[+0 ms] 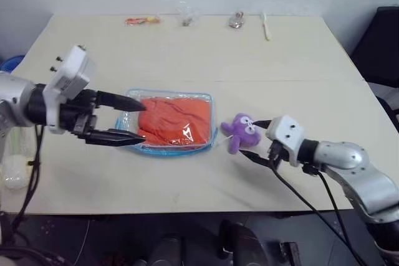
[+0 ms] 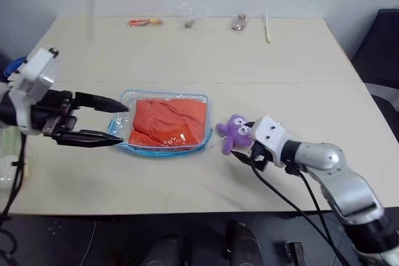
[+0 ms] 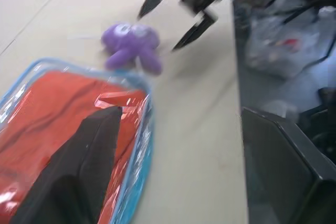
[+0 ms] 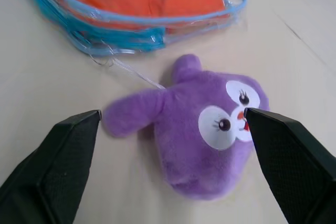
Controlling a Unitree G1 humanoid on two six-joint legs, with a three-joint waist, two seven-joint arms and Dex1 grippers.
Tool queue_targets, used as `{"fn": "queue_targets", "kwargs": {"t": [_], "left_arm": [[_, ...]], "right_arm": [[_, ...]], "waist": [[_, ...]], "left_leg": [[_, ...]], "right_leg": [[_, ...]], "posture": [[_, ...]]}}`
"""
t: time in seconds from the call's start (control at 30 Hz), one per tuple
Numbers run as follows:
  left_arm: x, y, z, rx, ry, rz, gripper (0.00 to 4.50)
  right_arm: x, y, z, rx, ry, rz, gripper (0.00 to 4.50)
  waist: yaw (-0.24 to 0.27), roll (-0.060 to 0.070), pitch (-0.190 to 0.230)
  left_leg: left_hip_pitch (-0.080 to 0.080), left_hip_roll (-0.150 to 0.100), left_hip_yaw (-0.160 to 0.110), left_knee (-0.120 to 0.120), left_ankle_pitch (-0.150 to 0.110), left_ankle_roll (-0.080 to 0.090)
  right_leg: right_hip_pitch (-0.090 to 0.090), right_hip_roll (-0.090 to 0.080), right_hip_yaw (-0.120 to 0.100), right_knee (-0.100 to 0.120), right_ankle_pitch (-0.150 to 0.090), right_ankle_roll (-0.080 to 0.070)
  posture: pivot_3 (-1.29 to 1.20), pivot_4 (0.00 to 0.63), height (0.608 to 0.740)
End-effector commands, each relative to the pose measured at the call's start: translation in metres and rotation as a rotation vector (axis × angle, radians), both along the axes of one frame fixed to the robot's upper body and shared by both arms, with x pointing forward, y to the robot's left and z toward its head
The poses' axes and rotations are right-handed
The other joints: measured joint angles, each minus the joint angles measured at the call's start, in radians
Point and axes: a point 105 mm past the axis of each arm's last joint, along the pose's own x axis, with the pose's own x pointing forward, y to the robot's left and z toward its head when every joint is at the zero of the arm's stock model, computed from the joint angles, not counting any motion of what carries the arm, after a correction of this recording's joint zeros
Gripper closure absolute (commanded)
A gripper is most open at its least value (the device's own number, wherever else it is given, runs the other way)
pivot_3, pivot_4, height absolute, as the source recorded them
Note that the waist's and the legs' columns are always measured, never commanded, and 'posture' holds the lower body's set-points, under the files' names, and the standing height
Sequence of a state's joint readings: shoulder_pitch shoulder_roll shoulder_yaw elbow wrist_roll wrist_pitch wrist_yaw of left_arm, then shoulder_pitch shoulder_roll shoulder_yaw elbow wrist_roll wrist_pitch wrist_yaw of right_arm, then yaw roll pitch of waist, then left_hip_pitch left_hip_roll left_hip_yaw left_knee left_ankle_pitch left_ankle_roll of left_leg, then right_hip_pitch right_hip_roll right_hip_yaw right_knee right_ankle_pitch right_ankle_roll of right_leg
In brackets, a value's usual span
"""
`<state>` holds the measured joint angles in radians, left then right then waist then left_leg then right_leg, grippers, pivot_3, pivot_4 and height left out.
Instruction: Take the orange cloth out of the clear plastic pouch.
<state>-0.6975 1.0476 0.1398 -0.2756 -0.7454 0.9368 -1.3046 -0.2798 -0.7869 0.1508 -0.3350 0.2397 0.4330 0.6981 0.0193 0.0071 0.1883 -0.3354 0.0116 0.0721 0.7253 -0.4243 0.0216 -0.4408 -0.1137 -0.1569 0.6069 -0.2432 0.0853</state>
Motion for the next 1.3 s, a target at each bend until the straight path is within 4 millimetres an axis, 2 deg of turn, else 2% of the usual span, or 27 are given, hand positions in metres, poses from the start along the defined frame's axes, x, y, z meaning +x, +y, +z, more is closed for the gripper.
{"fn": "queue_targets", "kwargs": {"t": [0.03, 0.13, 0.43, 0.47, 0.7, 0.87, 1.0, 1.1, 1.3], "left_arm": [[0.0, -0.012, 0.005, 0.006, -0.031, -0.031, 0.63], [0.001, -0.015, 0.004, 0.012, -0.033, -0.031, 0.62], [0.004, -0.018, 0.002, 0.016, -0.061, -0.02, 0.62], [0.004, -0.019, 0.002, 0.015, -0.062, -0.021, 0.62], [0.007, -0.021, -0.003, 0.022, -0.063, -0.037, 0.62], [0.009, -0.026, -0.006, 0.017, -0.048, -0.071, 0.62], [0.01, -0.03, -0.009, 0.028, -0.025, -0.11, 0.62], [0.011, -0.032, -0.01, 0.04, -0.015, -0.131, 0.62], [0.018, -0.031, -0.007, 0.065, -0.02, -0.149, 0.62]], "right_arm": [[0.013, -0.004, -0.001, -0.019, -0.055, -0.025, 0.16], [0.017, -0.008, -0.004, -0.018, -0.064, -0.039, 0.93], [0.008, -0.003, -0.009, -0.01, -0.043, 0.005, 4.15], [0.005, -0.002, -0.009, -0.008, -0.032, 0.011, 4.39], [-0.033, 0.006, -0.004, 0.022, 0.06, 0.041, 4.45], [-0.069, 0.021, -0.011, 0.038, 0.143, 0.055, 4.45], [-0.088, 0.039, -0.017, 0.1, 0.201, 0.059, 4.45], [-0.093, 0.05, -0.022, 0.137, 0.235, 0.054, 4.45], [-0.082, 0.058, -0.037, 0.171, 0.289, -0.013, 4.45]], "waist": [[-0.003, 0.0, 0.0], [-0.011, 0.0, 0.0], [-0.018, 0.0, 0.0], [-0.017, 0.0, 0.0], [-0.011, 0.0, 0.0], [0.003, 0.0, 0.0], [0.006, 0.0, 0.0], [0.004, 0.0, 0.0], [0.002, 0.0, 0.0]], "left_leg": [[0.0, 0.0, 0.0, 0.0, 0.0, 0.0], [0.0, 0.001, 0.0, -0.001, 0.0, 0.0], [0.0, 0.001, -0.003, -0.001, 0.0, -0.001], [0.0, 0.001, -0.004, -0.001, 0.0, -0.001], [0.0, 0.001, -0.005, -0.001, 0.0, -0.001], [0.0, 0.001, -0.005, 0.0, 0.0, -0.001], [0.0, 0.0, -0.004, 0.0, 0.0, -0.001], [0.0, 0.0, -0.004, 0.0, 0.0, -0.001], [0.0, 0.0, -0.002, 0.0, 0.0, -0.001]], "right_leg": [[0.0, 0.0, 0.0, 0.0, 0.0, 0.0], [0.0, 0.001, 0.0, 0.0, 0.0, 0.0], [0.0, 0.0, 0.0, 0.0, 0.0, -0.001], [0.0, 0.0, 0.0, 0.0, 0.0, -0.001], [0.0, 0.0, 0.0, 0.0, 0.0, -0.001], [0.0, 0.001, 0.0, 0.0, 0.0, -0.001], [0.0, 0.0, 0.001, 0.0, 0.0, -0.001], [0.0, 0.001, 0.0, 0.0, 0.0, -0.001], [0.0, 0.002, 0.0, 0.0, 0.0, -0.001]], "posture": [[0.0, 0.15, 0.74], [0.0, 0.15, 0.74], [0.0, 0.15, 0.74], [0.0, 0.15, 0.74], [0.0, 0.15, 0.74], [0.0, 0.15, 0.74], [0.0, 0.15, 0.74], [0.0, 0.15, 0.74], [0.0, 0.15, 0.74]]}}
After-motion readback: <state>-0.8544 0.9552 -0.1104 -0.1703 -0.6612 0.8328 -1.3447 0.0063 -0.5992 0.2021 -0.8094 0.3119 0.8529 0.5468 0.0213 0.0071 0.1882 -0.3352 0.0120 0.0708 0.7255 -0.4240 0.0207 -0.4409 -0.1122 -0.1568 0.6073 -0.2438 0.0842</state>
